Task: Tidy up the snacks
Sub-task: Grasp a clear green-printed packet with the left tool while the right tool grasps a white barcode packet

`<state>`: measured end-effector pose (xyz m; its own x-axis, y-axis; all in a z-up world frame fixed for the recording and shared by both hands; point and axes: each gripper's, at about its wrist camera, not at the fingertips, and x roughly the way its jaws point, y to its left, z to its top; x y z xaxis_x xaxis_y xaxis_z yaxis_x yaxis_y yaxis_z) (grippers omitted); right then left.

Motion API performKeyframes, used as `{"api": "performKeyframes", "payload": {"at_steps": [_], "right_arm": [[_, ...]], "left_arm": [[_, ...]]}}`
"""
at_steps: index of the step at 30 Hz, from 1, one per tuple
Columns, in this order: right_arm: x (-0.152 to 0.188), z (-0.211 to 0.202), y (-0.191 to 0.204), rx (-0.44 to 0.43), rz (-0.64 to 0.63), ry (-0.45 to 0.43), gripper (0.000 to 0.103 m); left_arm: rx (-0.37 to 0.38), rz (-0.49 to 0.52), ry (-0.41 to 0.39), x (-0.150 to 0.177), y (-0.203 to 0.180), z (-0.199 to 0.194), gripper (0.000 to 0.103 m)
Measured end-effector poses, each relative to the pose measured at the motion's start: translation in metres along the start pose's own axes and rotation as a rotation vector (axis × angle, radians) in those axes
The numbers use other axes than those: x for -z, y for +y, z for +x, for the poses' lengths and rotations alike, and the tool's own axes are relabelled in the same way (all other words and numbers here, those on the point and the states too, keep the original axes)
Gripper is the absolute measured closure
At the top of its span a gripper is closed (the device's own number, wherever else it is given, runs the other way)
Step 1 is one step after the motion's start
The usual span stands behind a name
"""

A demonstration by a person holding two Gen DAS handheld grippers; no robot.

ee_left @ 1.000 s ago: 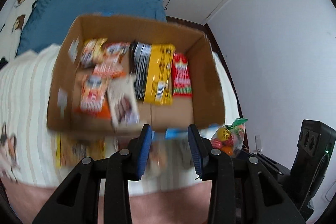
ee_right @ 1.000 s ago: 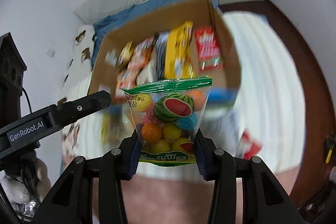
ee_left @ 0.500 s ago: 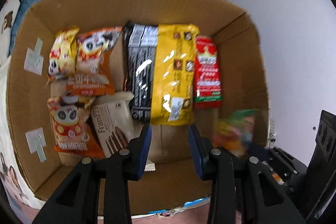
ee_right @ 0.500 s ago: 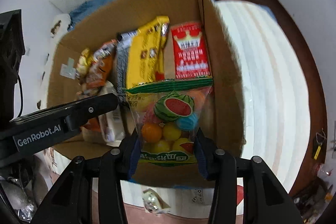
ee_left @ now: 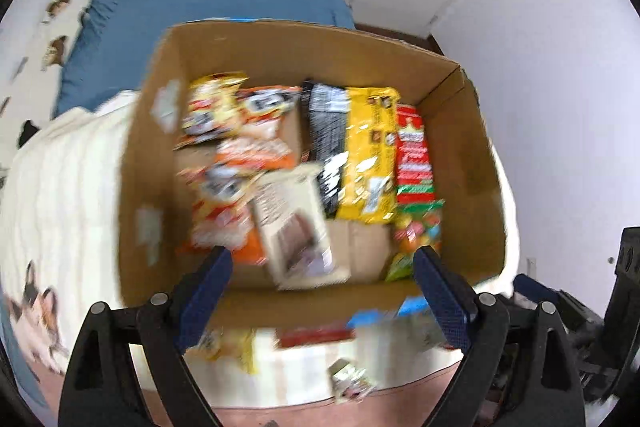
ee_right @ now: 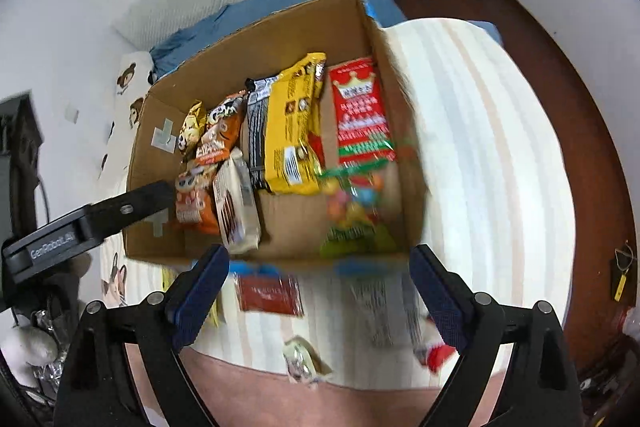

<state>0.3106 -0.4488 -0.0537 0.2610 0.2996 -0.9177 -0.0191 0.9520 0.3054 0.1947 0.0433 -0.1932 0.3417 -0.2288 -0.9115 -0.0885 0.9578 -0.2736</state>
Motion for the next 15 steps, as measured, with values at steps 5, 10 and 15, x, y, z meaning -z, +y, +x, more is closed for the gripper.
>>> {"api": "performKeyframes", "payload": {"at_steps": [5,10,15], "right_arm": [[0.036,0.018,-0.025,0.048,0.032,0.016,0.009],[0.045,0.063,-0.029,0.149,-0.034,0.057,0.016],[0.051,0.113,-0.025,0.218,-0.096,0.146,0.056]], "left_arm": [[-0.080,-0.022,0.030,0.072,0.013,0.007,0.011],[-0.059,-0.117,0.170,0.124,0.021,0.052,0.011],[-0.010,-0.178,0.249,0.147,0.015,0.086,0.011]]}}
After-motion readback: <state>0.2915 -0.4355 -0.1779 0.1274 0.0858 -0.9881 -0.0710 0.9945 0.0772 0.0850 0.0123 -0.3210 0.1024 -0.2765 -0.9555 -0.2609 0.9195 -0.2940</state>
